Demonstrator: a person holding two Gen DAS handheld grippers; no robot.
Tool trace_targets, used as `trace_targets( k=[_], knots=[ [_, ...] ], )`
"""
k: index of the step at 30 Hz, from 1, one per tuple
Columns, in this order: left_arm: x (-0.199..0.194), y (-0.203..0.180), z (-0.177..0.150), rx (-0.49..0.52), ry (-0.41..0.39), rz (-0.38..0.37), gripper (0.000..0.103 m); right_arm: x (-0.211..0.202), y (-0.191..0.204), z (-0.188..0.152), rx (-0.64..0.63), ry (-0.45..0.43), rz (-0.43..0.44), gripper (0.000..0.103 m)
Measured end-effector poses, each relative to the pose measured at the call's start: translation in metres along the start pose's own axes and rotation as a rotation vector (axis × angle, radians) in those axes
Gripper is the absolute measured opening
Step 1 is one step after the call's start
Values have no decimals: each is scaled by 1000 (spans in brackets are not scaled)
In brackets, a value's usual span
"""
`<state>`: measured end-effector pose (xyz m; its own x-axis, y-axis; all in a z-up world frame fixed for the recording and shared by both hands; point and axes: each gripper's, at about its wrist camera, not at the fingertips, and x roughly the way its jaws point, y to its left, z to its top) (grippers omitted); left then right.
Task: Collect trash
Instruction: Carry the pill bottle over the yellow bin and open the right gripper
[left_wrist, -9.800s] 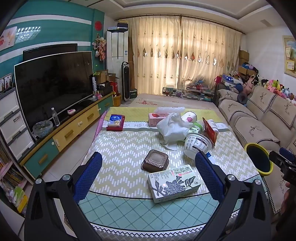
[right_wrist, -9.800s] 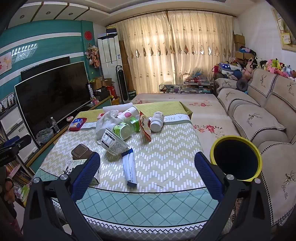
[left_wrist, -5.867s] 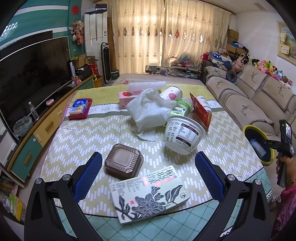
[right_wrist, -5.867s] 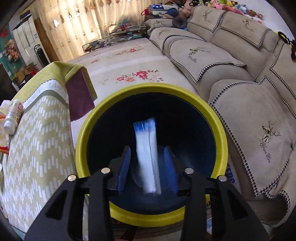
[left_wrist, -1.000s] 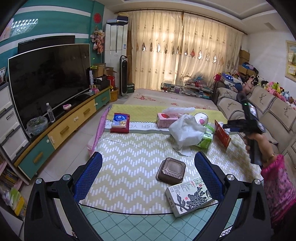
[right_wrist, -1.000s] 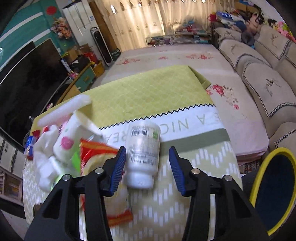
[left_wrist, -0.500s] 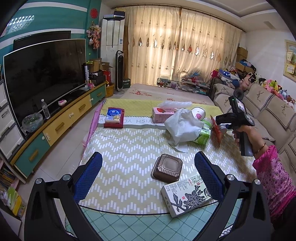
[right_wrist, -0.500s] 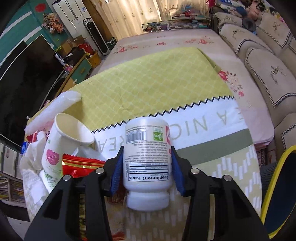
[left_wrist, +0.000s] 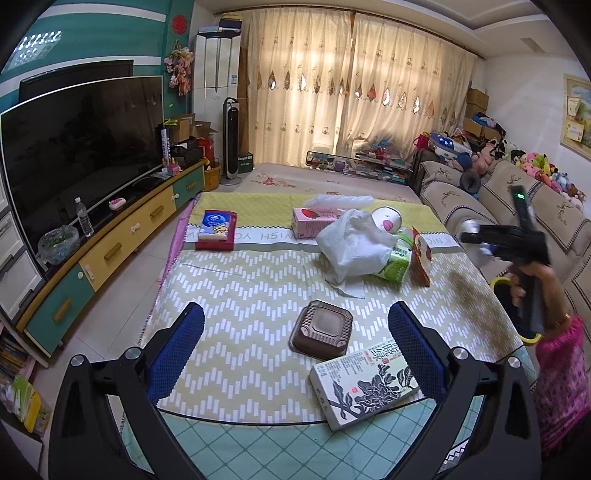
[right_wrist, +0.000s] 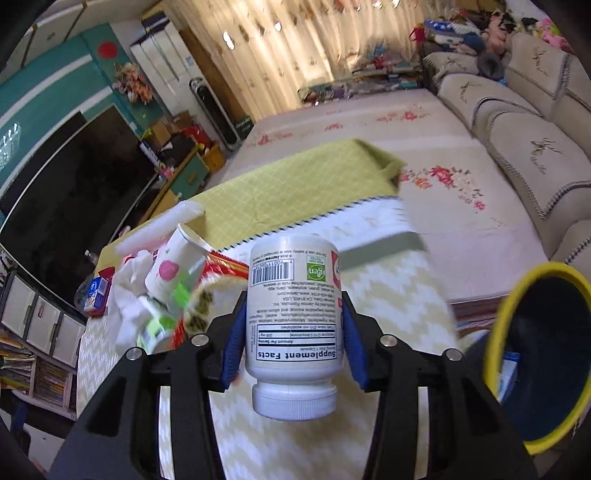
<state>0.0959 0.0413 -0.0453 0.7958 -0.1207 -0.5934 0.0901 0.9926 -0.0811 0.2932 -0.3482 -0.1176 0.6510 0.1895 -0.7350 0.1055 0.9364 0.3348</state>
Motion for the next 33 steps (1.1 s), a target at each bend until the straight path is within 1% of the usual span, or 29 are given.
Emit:
trace_targets(
  k=[2,5,8,10,13,17,24,26,28,33],
  knots=[
    [1,-4,-1,4,2,-7,98,-22,-19,-11,21,-31,-14,45],
    [2,-11,-3,12,7,-21,98,-51,-55,-28,60,-84,-84,45],
    [3,-20,-4,21,8,-32,98,-68,-95,-38,113,-113,-151,45],
    [3,-24,-3,25,10,-37,98,-73,-126,-44,153,-117,-200,45],
    [6,-32,-3,33,17,-45,98,-72,-163,-52,190,-110,-278,45],
    [10,-42,-1,46,27,-47,98,-60,-201,-61,235,-79,-332,45],
    [18,-58,2,74,40,-55,98,-42,-233,-71,258,-34,-380,45],
    [20,-59,2,77,45,-55,98,-38,-236,-73,257,-27,-389,46],
    [22,-60,2,80,49,-54,98,-39,-235,-75,259,-27,-389,50],
    [25,-58,2,75,56,-53,98,-44,-230,-78,249,-31,-387,52]
  ],
)
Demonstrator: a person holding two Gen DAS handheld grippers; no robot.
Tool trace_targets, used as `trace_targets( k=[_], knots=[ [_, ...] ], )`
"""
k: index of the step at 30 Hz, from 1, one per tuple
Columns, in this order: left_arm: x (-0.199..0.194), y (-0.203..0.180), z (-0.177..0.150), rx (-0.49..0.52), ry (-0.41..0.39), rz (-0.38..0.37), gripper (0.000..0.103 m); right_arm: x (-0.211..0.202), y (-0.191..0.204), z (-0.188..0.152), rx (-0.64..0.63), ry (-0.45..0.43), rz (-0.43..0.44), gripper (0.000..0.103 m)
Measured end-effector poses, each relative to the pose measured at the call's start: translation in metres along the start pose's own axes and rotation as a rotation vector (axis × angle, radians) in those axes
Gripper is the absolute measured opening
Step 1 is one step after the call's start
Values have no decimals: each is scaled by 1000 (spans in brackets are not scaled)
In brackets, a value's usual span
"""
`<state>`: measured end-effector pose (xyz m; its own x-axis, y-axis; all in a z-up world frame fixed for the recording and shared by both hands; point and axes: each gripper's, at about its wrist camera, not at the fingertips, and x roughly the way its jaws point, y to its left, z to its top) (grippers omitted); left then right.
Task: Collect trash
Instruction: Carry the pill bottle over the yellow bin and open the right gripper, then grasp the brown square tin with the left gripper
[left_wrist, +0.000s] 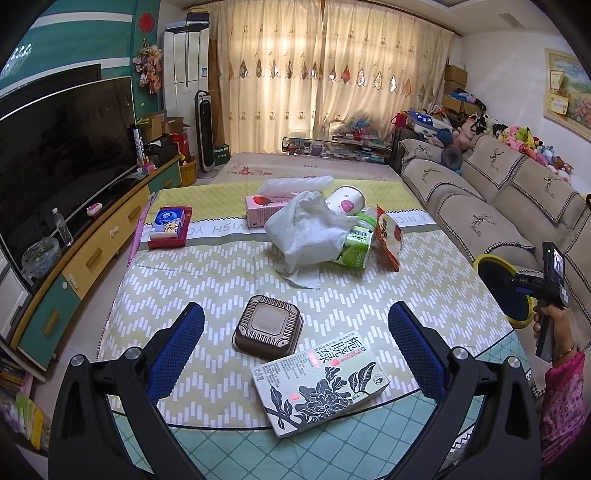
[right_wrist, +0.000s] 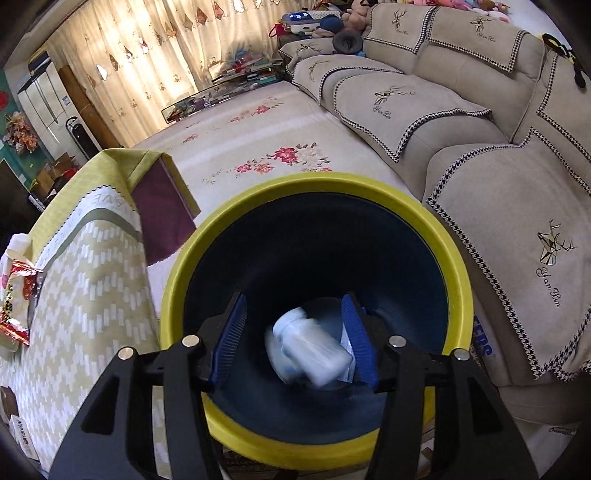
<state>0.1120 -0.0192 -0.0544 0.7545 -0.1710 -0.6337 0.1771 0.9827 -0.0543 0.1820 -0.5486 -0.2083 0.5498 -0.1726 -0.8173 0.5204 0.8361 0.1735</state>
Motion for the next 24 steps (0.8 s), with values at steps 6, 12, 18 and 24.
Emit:
trace_targets(
  k=[6,12,18,24],
  knots=[
    [11,9,-1,-10,23,34,98,-21,18,-11,-31,-24,32,55],
    [33,25,-8,-11,77,60,98,-34,32,-17,-60,-33,66,57],
    [69,30,-9,38,155,55,98,-38,42,-19,-79,-32,83,57],
    [109,31,-2,103,259,52,97,-34,45,-24,-87,-14,89,57]
  ],
)
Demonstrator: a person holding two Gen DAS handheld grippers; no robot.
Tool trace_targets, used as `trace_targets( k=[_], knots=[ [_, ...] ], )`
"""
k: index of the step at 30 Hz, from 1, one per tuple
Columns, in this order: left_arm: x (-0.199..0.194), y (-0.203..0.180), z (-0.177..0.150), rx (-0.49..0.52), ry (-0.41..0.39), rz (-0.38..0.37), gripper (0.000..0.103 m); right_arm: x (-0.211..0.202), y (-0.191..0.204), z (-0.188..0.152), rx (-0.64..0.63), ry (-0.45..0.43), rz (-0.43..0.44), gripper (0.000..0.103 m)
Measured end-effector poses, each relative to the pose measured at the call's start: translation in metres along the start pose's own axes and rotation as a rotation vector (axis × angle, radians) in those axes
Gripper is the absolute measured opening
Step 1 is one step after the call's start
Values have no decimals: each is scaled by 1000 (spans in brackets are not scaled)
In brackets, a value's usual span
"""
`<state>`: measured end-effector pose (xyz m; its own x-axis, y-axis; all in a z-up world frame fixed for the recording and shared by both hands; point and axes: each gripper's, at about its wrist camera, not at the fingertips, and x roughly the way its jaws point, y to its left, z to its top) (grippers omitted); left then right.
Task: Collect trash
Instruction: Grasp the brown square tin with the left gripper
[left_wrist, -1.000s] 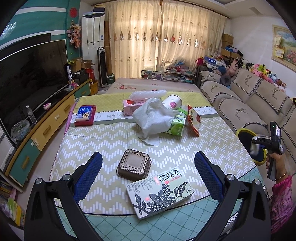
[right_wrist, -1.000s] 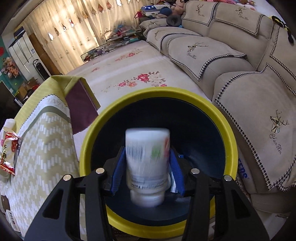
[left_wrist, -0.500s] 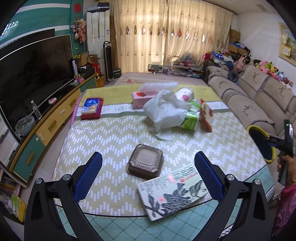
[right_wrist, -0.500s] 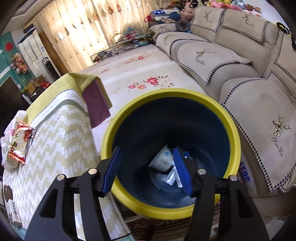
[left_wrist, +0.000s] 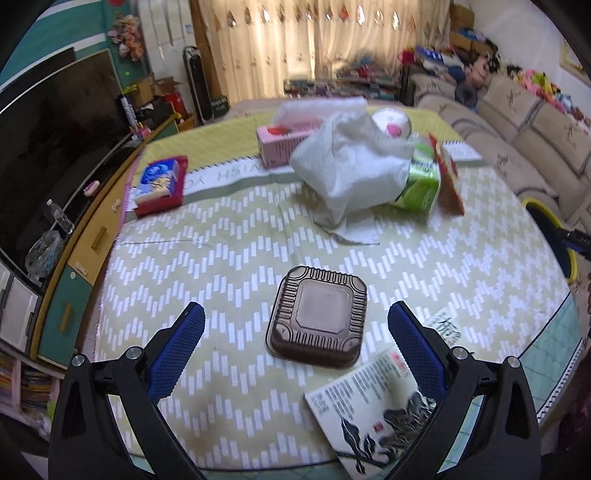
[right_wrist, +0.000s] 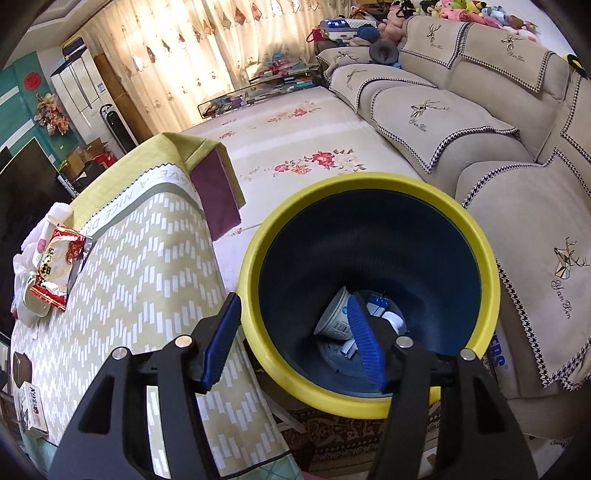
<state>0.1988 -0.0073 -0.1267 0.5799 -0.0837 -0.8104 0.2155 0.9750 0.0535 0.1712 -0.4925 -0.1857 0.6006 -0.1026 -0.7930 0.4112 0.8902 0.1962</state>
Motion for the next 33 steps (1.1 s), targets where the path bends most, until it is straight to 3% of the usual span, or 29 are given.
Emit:
trace_targets(
  k=[3,12,20,26,33],
  knots=[
    [15,-4,5,32,46,-13,91,4,-1,-1,0,10,3,57],
    [46,-8,13,67,136,-29,87,11,2,-3,-9,32,17,57],
    [64,-5,17,69,192,-60,68,13,2,-3,-3,36,32,57],
    [59,-2,28,64,161,-56,65,8,1,-1,3,28,46,57],
    [23,-14,56,82,58,-38,65,-4,-9,0,27,1,64,57]
  ],
)
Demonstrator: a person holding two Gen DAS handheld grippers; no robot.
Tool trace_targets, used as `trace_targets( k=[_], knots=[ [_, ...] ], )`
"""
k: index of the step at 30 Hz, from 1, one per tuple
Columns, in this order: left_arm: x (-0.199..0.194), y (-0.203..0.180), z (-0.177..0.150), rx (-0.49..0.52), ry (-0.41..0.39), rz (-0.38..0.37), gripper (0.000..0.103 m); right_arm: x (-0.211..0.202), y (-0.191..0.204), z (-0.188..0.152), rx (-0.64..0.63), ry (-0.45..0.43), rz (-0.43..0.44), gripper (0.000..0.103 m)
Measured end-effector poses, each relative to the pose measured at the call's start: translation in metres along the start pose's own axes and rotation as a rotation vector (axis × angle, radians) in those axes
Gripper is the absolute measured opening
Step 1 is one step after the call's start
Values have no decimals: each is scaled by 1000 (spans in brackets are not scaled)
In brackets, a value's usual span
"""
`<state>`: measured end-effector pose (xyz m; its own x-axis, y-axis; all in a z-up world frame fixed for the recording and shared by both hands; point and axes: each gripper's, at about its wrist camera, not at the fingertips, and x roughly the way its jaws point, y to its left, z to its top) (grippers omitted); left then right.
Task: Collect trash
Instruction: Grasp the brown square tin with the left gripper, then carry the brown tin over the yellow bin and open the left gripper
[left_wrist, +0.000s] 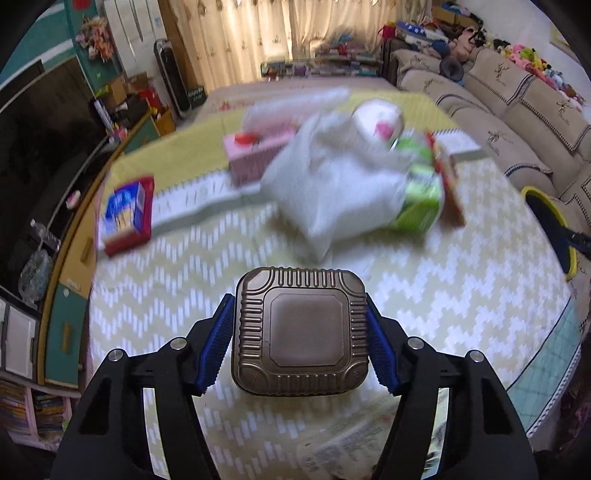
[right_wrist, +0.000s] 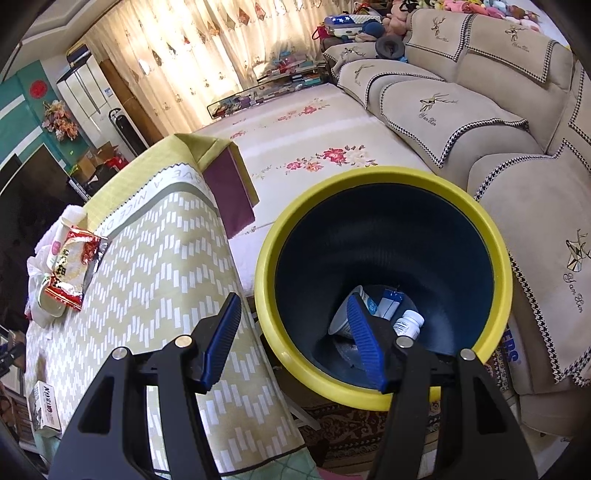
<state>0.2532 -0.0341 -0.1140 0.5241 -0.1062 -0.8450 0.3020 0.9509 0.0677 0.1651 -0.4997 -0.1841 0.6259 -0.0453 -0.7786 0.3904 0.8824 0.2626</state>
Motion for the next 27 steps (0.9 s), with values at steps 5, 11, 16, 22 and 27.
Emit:
trace_targets(
  k=[5,11,16,22,27],
  knots=[
    [-29,-35,25,62,-81,-18,66,-12,-16,-5,32,-20,1,57],
    [-56,-116,57,194,-157,-107,66,-37,-40,-13,60,-62,-21,57],
    [-63,-201,81,308,-187,-223,66,-64,-64,-21,87,-113,-43,57],
    [-43,-304,101,412,-146,-346,66,-85,-90,-32,124,-148,-66,57],
    [-15,-371,113,457,-106,-377,66,-91,-114,-41,161,-145,-89,59]
  ],
)
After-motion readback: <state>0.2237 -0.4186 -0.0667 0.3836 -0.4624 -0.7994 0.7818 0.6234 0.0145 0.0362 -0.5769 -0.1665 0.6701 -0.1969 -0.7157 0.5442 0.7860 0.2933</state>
